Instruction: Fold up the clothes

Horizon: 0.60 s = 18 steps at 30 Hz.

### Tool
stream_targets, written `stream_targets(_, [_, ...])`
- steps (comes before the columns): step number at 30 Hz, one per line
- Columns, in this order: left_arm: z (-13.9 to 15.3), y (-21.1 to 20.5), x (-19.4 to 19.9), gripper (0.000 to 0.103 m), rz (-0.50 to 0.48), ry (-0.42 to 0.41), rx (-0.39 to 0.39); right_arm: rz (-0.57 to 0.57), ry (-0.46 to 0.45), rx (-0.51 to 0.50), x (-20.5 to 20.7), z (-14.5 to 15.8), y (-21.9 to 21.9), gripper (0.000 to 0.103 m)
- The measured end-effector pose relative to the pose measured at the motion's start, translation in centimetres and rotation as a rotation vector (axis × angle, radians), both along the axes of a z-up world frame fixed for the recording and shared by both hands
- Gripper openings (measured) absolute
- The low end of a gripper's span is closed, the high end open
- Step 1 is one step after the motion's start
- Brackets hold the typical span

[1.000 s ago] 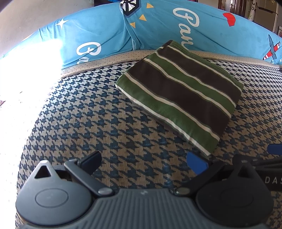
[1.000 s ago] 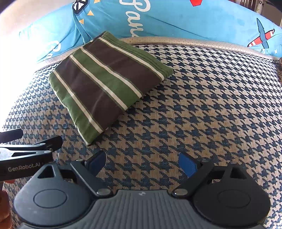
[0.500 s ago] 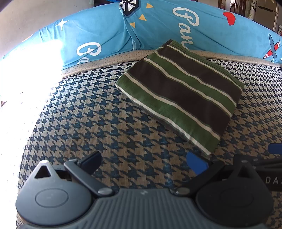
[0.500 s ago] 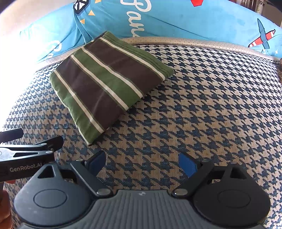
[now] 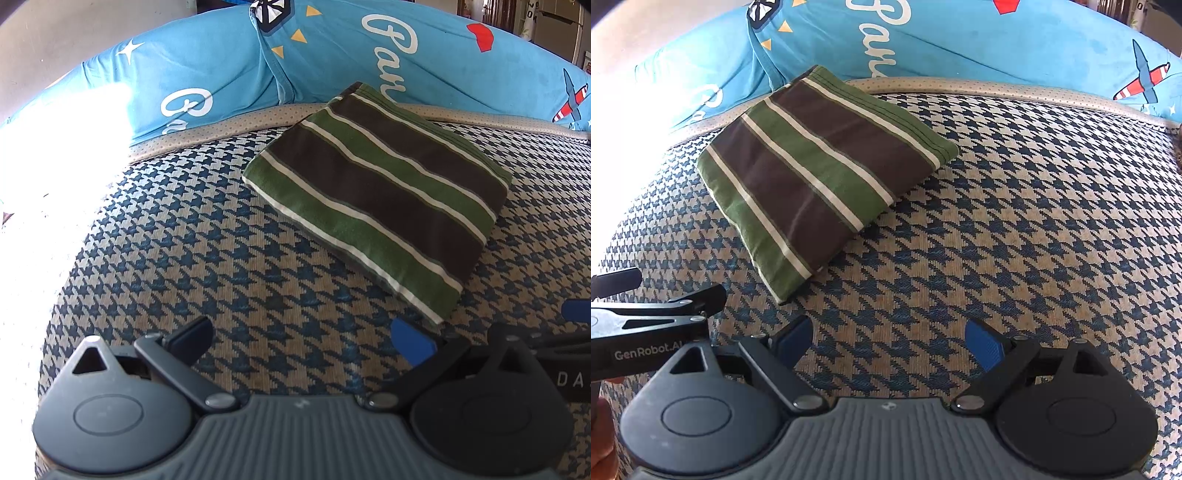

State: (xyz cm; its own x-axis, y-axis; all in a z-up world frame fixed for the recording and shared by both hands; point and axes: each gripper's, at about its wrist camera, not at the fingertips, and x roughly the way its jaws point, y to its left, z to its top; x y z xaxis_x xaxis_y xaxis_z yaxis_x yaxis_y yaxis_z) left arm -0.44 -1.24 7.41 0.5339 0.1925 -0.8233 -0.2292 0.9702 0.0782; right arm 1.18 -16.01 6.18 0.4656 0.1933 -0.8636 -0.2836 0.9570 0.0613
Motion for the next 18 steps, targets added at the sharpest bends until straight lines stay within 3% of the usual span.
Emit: stream_targets(18, [0.22,-0.25,-0.07,0.103,-0.020,-0.001,0.024,-0.001,0.000,0.005,-0.06,0.07,-0.05,0.090])
